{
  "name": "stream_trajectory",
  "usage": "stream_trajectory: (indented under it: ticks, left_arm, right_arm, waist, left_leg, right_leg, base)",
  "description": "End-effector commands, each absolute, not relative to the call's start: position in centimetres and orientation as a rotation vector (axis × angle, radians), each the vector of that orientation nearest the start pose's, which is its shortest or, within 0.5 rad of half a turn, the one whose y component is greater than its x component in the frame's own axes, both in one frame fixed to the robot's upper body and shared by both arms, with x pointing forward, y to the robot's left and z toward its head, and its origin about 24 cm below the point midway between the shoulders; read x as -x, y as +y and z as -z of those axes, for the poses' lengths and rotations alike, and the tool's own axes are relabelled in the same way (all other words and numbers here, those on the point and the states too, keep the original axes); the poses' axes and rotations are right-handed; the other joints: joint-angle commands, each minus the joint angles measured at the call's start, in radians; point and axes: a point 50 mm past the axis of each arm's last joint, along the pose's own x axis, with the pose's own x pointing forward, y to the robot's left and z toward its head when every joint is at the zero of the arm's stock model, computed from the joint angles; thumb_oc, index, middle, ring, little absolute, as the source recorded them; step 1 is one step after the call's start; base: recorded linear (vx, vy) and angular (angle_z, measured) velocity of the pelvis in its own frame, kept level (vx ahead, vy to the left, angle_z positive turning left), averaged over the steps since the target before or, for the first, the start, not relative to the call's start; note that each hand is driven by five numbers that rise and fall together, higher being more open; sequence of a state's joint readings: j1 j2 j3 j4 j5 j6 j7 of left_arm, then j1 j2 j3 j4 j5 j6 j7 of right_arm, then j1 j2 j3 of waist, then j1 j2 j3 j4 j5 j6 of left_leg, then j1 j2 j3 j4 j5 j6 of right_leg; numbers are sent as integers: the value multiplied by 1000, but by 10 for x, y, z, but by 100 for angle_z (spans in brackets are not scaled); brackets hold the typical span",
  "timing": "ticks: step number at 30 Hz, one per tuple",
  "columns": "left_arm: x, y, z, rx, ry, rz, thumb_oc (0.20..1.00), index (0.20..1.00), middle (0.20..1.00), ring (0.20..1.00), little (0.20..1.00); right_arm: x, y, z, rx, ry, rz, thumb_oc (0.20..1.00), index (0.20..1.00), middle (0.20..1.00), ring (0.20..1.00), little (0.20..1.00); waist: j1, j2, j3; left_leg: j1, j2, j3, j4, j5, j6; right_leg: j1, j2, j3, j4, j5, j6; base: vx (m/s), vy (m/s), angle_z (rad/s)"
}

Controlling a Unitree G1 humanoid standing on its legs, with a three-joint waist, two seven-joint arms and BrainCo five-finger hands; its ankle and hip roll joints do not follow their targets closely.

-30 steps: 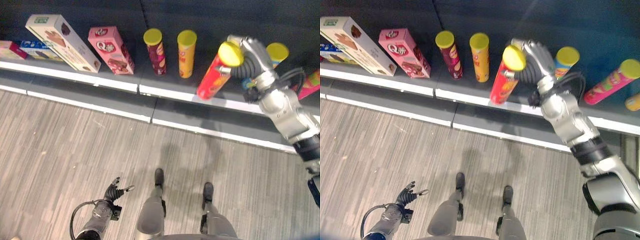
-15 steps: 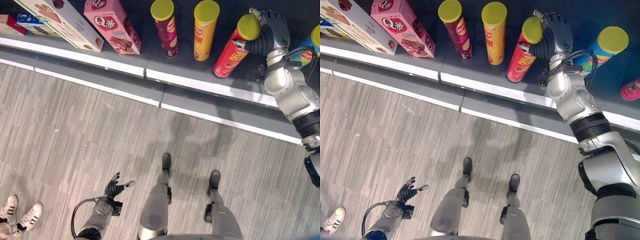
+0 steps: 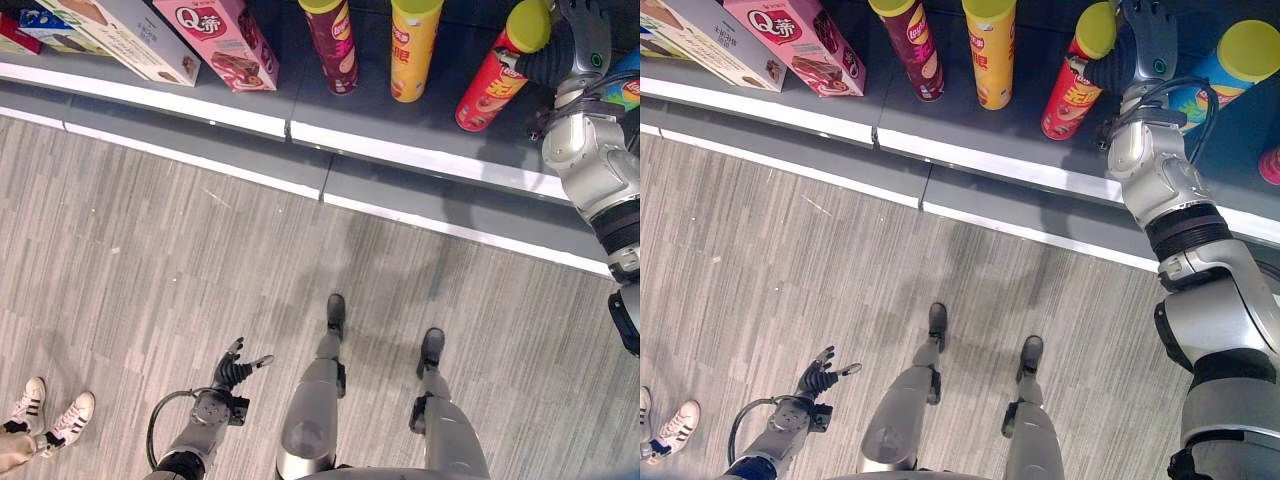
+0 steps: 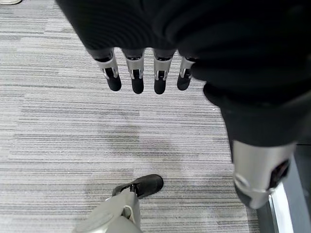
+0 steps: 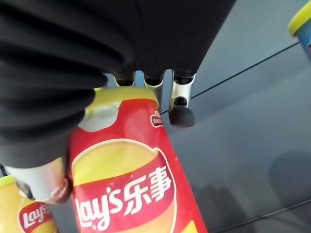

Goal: Put the goods on the table back onto the shelves and tidy them up.

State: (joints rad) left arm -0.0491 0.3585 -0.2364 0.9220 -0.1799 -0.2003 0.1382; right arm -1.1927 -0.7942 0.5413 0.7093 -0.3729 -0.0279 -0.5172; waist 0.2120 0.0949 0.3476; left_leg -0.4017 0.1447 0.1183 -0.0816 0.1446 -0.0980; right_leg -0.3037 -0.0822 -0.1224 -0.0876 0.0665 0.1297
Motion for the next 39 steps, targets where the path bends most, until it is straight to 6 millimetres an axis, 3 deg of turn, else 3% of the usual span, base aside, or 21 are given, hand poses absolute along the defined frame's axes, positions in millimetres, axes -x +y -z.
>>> stream_trajectory:
  ticks: [1, 14, 15, 16, 17, 32, 37, 39]
  left_arm:
    - [-199, 249, 94, -334, 614, -140, 1000, 1000, 1000, 1000, 1000]
    - [-199, 248, 95, -346, 621, -145, 1000, 1000, 1000, 1000, 1000]
    - [-199, 248, 95, -348, 622, -144, 1000, 1000, 1000, 1000, 1000]
    - [-199, 249, 95, -349, 622, -146, 1000, 1000, 1000, 1000, 1000]
    - [-199, 249, 95, -349, 622, -146, 1000, 1000, 1000, 1000, 1000]
    - [-199, 250, 96, -373, 641, -131, 1000, 1000, 1000, 1000, 1000]
    - [-196, 253, 98, -391, 671, -126, 1000, 1000, 1000, 1000, 1000]
    - [-191, 255, 101, -411, 701, -122, 1000, 1000, 1000, 1000, 1000]
  right_arm:
    - [-370, -220, -352, 1321, -849, 622, 200, 200, 200, 200, 200]
    - [-373, -217, -336, 1338, -832, 593, 200, 200, 200, 200, 200]
    - [-373, -217, -336, 1334, -835, 597, 235, 235, 235, 235, 235]
    - [-373, -217, -336, 1330, -836, 600, 533, 533, 533, 533, 533]
    - [-373, -217, -336, 1330, -836, 600, 1000, 1000, 1000, 1000, 1000]
    - [-368, -203, -333, 1299, -884, 541, 1000, 1000, 1000, 1000, 1000]
    - [-351, -196, -322, 1192, -976, 512, 1000, 1000, 1000, 1000, 1000]
    - [-335, -196, -302, 1123, -994, 464, 1000, 1000, 1000, 1000, 1000]
  waist:
    - [42, -7, -12]
    - [41, -12, -9]
    - [42, -12, -9]
    - [42, -13, -8]
    - [42, -13, -8]
    - [31, -38, -32]
    - [9, -56, -56]
    - [-11, -77, -73]
  left_leg:
    - [48, -9, 38, 66, -92, -70]
    - [42, -10, 33, 77, -98, -67]
    - [42, -10, 31, 77, -98, -67]
    - [41, -11, 31, 77, -98, -67]
    - [41, -11, 31, 77, -98, -67]
    - [71, -7, 35, 87, -116, -61]
    - [109, -3, 41, 89, -134, -55]
    - [138, -3, 49, 87, -148, -48]
  right_leg:
    - [-52, -43, -11, 176, -107, 107]
    - [-48, -43, -21, 177, -107, 106]
    - [-47, -43, -20, 176, -107, 106]
    - [-46, -43, -19, 175, -107, 107]
    - [-46, -43, -20, 175, -107, 107]
    - [-7, -45, -15, 171, -114, 108]
    - [31, -48, -9, 160, -117, 108]
    - [56, -48, -3, 147, -112, 110]
  base:
    - [0, 0, 0]
    - [0, 0, 0]
    - [0, 0, 0]
    - [0, 0, 0]
    - [0, 0, 0]
    - [0, 0, 0]
    - [13, 14, 0]
    - [53, 58, 0]
